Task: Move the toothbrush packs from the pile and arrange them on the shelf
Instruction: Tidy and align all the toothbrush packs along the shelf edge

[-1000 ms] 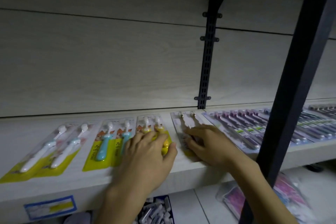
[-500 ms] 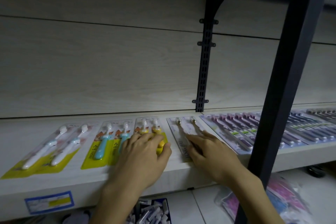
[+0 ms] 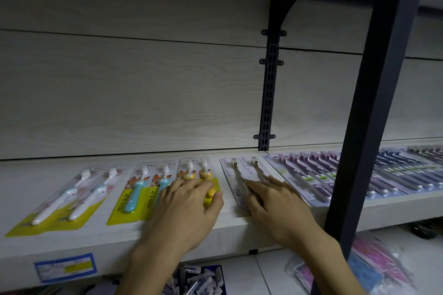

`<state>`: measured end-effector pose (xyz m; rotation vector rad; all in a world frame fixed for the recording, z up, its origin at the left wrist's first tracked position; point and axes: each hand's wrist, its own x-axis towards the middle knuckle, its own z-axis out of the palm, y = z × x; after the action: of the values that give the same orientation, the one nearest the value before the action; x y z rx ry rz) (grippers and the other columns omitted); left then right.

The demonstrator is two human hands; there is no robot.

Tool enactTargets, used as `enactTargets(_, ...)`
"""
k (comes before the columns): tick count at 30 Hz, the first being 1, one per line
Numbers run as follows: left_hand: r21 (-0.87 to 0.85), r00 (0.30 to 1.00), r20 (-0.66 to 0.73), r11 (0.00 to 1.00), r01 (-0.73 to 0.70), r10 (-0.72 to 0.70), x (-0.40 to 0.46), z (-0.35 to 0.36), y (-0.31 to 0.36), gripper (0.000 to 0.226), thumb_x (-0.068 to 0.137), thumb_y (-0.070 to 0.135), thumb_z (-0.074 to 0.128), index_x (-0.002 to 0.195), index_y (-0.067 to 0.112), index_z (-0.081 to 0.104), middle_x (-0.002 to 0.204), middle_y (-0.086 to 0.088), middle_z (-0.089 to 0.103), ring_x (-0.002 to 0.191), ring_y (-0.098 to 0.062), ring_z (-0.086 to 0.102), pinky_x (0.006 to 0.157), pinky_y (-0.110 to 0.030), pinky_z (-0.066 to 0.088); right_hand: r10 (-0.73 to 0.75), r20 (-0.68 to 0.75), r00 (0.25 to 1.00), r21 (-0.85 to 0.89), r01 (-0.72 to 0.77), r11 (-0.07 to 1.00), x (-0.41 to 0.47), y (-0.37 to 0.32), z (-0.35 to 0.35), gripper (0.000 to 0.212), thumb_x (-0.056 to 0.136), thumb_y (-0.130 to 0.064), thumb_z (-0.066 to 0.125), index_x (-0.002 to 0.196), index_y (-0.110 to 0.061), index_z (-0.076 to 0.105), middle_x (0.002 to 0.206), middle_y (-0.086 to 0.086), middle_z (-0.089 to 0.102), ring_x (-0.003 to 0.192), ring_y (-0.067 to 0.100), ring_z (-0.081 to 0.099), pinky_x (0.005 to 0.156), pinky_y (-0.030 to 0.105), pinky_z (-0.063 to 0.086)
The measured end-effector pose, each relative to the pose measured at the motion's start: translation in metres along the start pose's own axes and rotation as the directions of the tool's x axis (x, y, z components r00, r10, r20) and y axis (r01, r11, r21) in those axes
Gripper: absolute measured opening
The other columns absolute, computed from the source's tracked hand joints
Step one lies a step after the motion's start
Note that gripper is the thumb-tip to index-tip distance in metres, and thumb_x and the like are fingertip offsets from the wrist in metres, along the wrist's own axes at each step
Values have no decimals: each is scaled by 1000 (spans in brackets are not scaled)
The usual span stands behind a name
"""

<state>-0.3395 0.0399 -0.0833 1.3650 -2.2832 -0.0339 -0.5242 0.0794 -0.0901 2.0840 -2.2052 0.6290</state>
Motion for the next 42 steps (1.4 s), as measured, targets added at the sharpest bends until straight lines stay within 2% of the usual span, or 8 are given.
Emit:
enactTargets(13,13,999,-43,1000,-8,8,-1,-1,0,42,95,54,28,127,37,50,131,19,50,118,-8,41,100,-28,33,-60,-126,990,-50,54,997,-6,-2,1,49,91,-43,20,124,-31,55,123,-13,56,118,12,44,97,28,36)
enactTargets(15,26,998,-66,1000,3,-1,0,0,0,43,94,54,27,125,37,51,129,20,51,116,-9,42,98,-28,33,-64,-125,990,-42,59,997,-4,-3,-1,40,95,-38,30,126,-30,54,128,-11,52,123,14,42,100,30,34)
enactTargets(19,20,991,-133,1000,21,-18,1,-1,-2,40,93,53,34,125,38,52,128,20,53,115,-9,44,96,-28,35,-136,-138,981,-100,123,987,4,-10,-8,59,85,-44,15,127,-29,53,133,-9,52,128,19,42,107,39,33)
enactTargets(26,47,971,-233,996,69,-57,-8,-16,-25,44,84,51,36,113,33,62,115,13,63,108,-17,53,89,-32,39,-242,-69,968,-95,236,967,13,-43,-7,41,95,-40,39,134,-30,48,135,-8,51,127,20,43,107,35,30)
enactTargets(32,55,993,-96,996,74,-69,-8,-25,-66,38,90,45,36,122,35,56,125,17,57,116,-11,49,95,-30,42,-286,-2,958,-9,286,958,21,-77,3,39,94,-36,44,131,-26,51,133,-5,52,122,22,47,100,34,37)
enactTargets(37,-35,997,55,998,57,-55,-9,-28,-79,36,93,48,36,126,43,50,124,19,56,114,-6,47,93,-34,46,-265,37,964,40,263,964,29,-101,20,37,91,-41,37,113,-24,61,115,-5,58,109,21,53,95,37,42)
enactTargets(40,8,997,68,999,48,-48,-11,-32,-84,37,95,47,35,129,40,49,128,18,55,117,-7,45,95,-30,42,-273,65,960,68,268,961,30,-107,27,44,90,-45,28,105,-25,64,110,-7,60,106,18,54,102,36,38)
enactTargets(42,27,996,77,999,46,-48,-13,-36,-87,39,96,48,34,131,40,48,132,18,52,120,-10,44,99,-32,39,-274,96,957,69,268,961,29,-110,26,42,94,-43,28,112,-28,63,124,-7,58,117,20,50,111,38,30)
